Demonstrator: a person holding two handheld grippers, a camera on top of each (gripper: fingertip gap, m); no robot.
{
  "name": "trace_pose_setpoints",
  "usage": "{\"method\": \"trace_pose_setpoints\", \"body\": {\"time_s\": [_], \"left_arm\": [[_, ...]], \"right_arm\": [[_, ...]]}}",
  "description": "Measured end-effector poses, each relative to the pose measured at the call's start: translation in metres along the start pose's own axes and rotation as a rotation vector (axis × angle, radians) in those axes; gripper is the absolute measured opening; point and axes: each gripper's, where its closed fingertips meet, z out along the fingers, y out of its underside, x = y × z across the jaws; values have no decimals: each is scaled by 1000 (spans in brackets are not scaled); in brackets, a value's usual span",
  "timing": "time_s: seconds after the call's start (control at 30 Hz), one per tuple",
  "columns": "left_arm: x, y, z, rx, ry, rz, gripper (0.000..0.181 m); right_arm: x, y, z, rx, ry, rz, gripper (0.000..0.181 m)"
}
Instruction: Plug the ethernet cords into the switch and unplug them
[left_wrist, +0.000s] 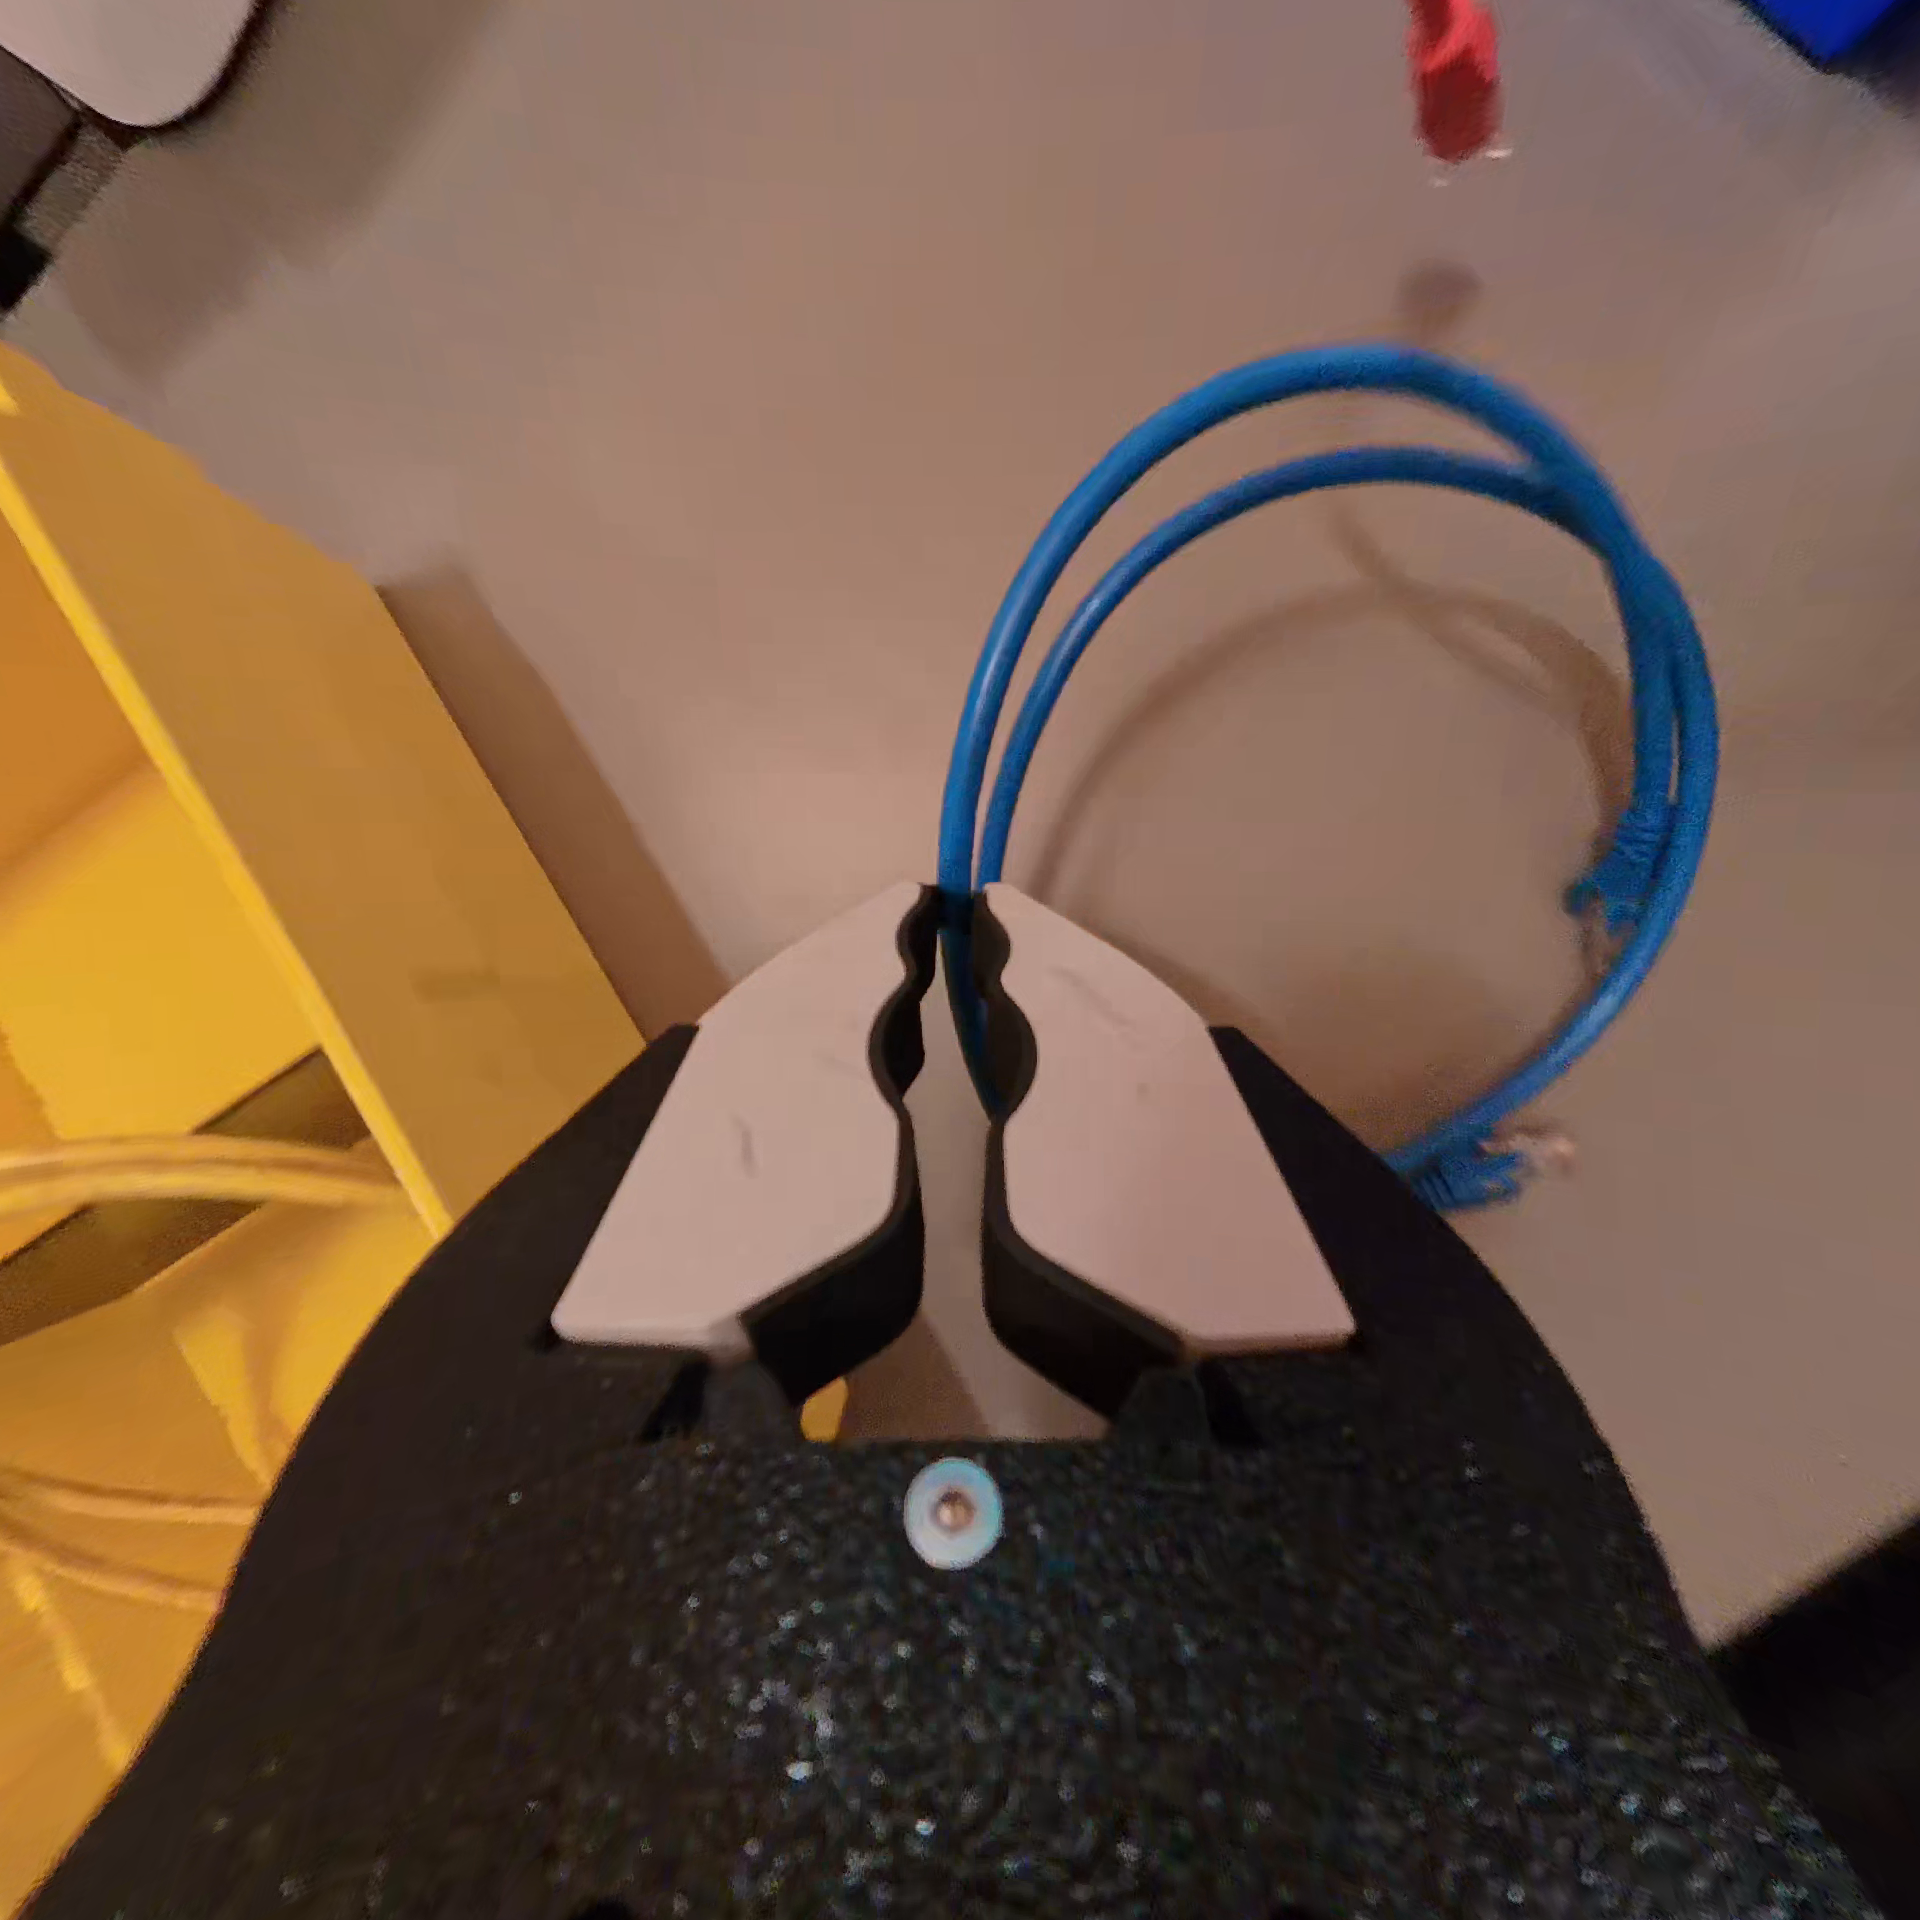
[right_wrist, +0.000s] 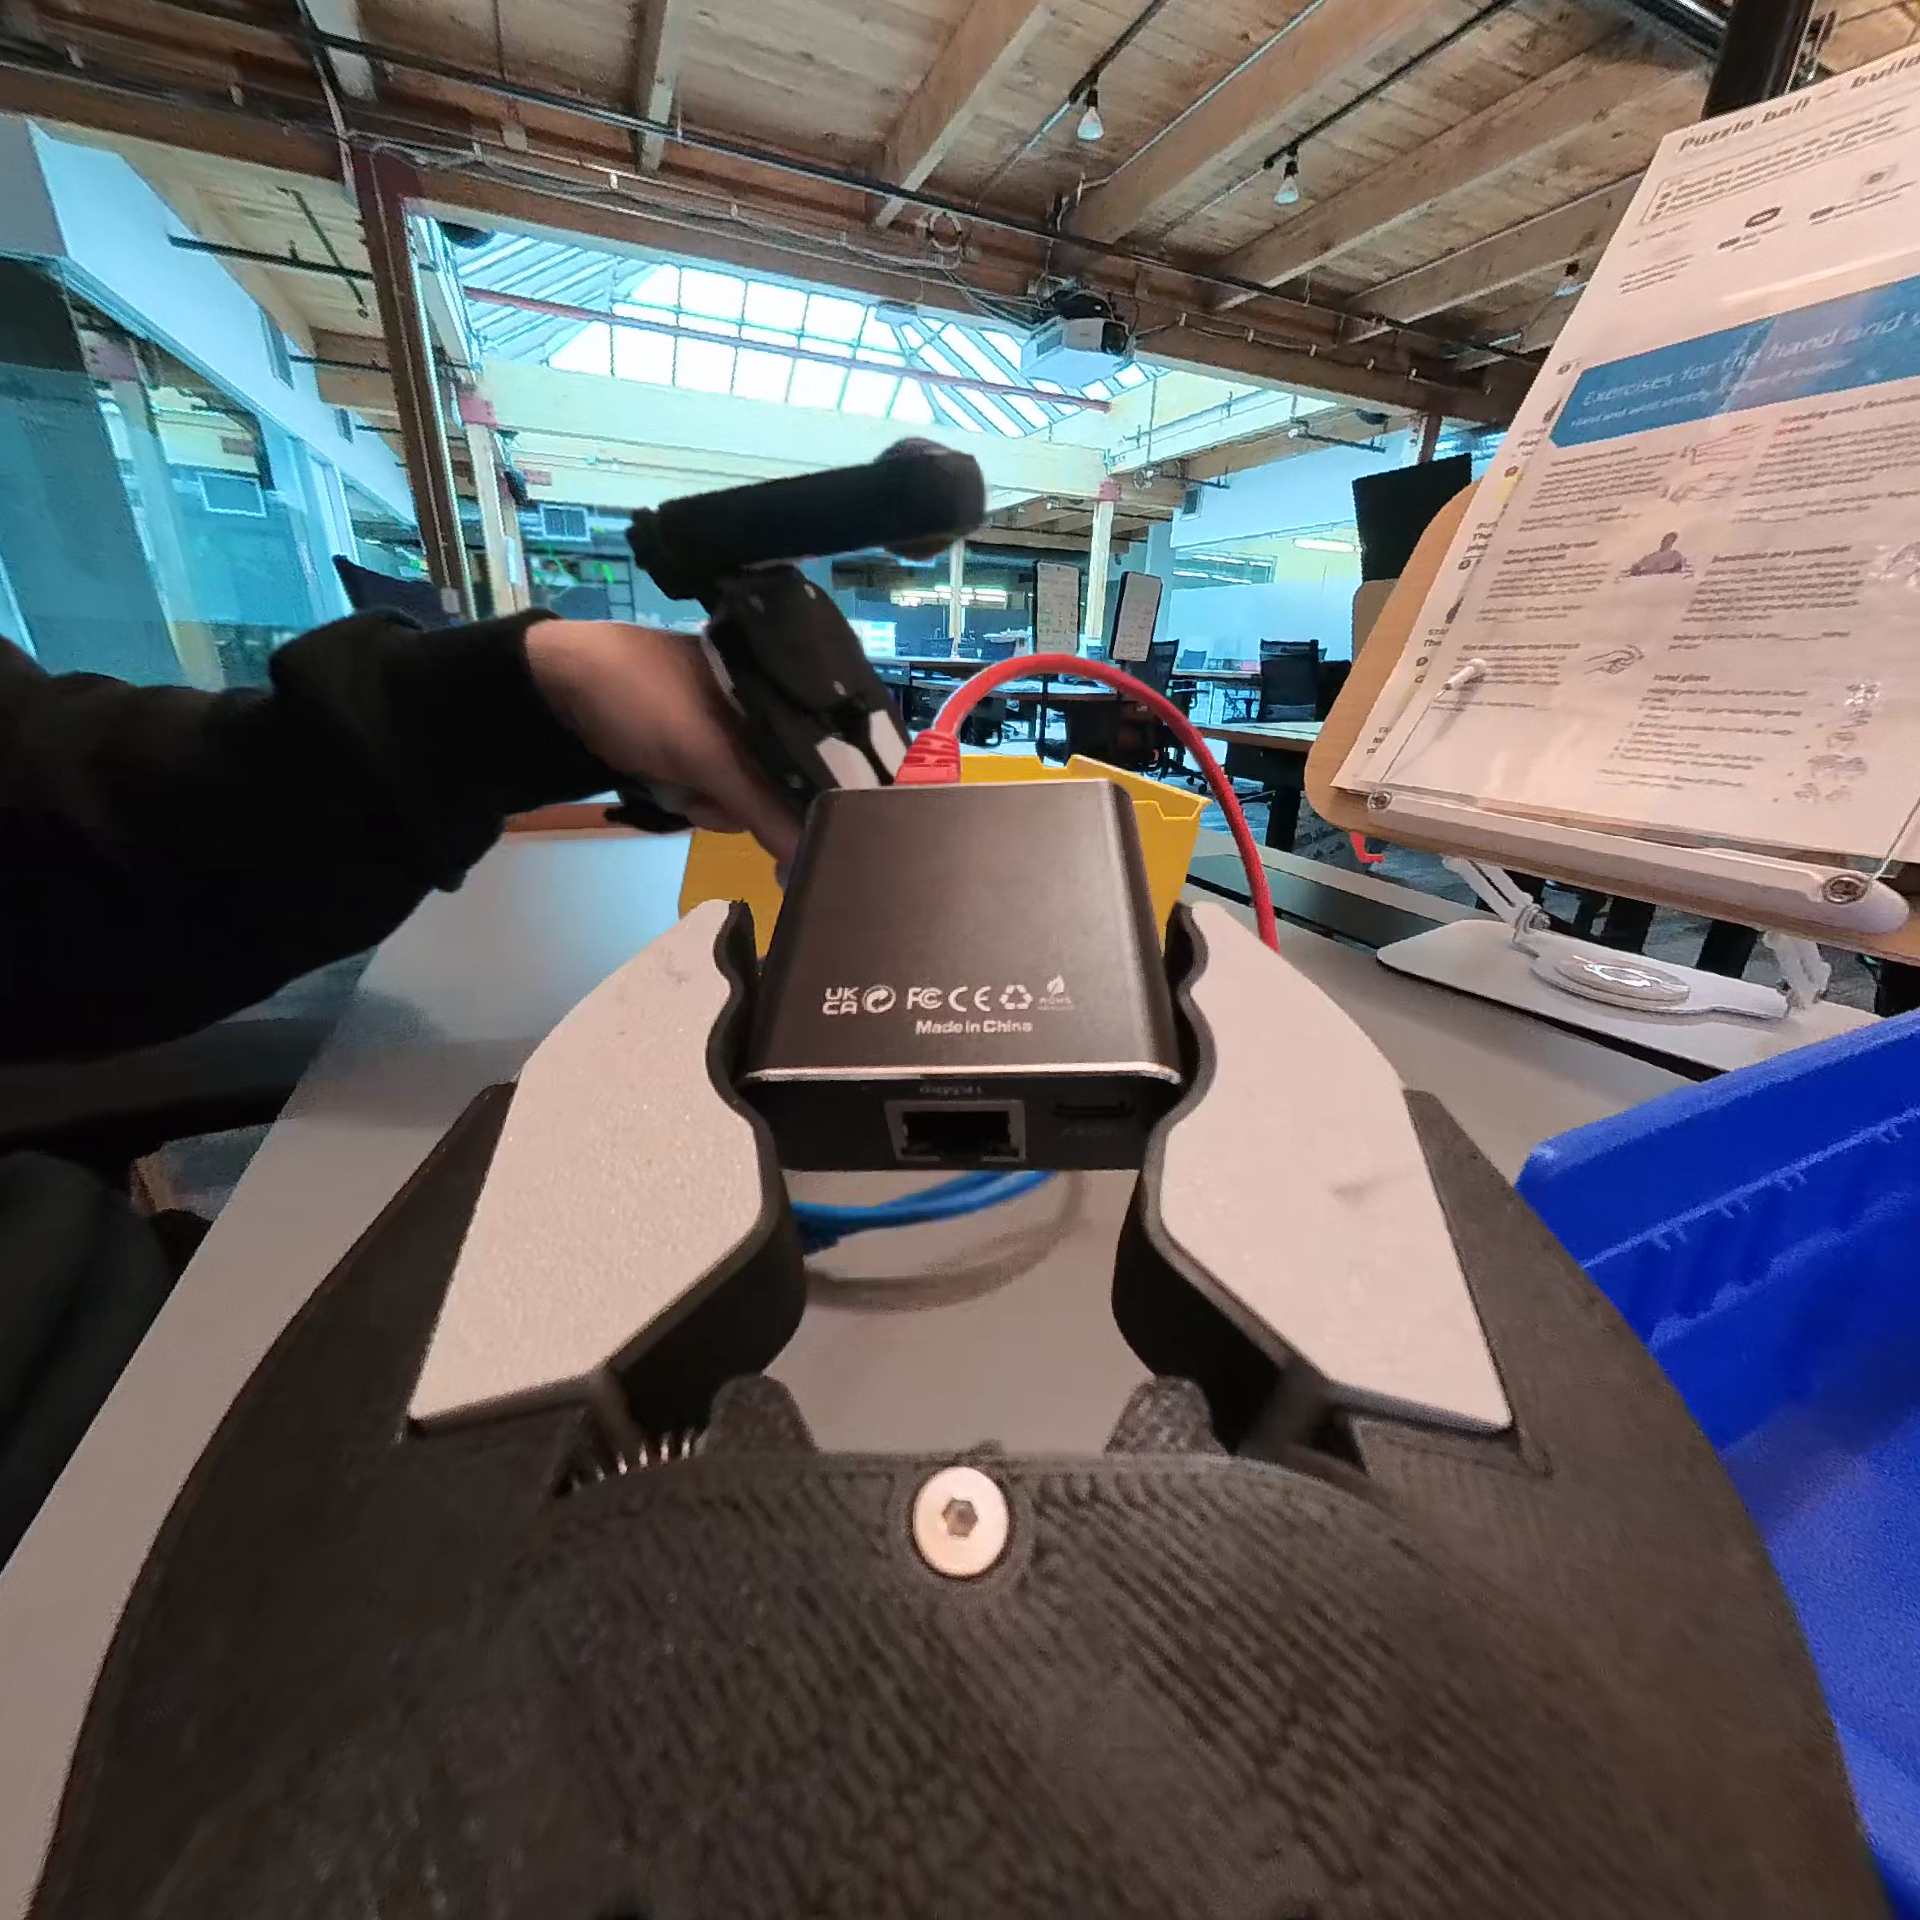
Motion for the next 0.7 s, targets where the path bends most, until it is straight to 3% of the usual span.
{"method": "trace_pose_setpoints", "body": {"time_s": [0.17,0.27,0.37,0.43,0.57,0.7], "left_arm": [[-7,-9,18,-15,-68,103,18],[38,-24,12,120,106,436,23],[100,-14,2,226,317,812,34],[123,1,1,205,406,940,36],[110,20,17,-8,352,874,35],[99,48,17,-174,351,738,13]], "right_arm": [[3,-1,-2,6,18,-1,75],[5,-5,-4,25,22,5,75],[8,-3,-4,15,34,14,75],[7,-1,-3,5,33,5,75],[7,1,-3,-6,37,4,75],[5,3,-2,-14,28,7,75]]}}
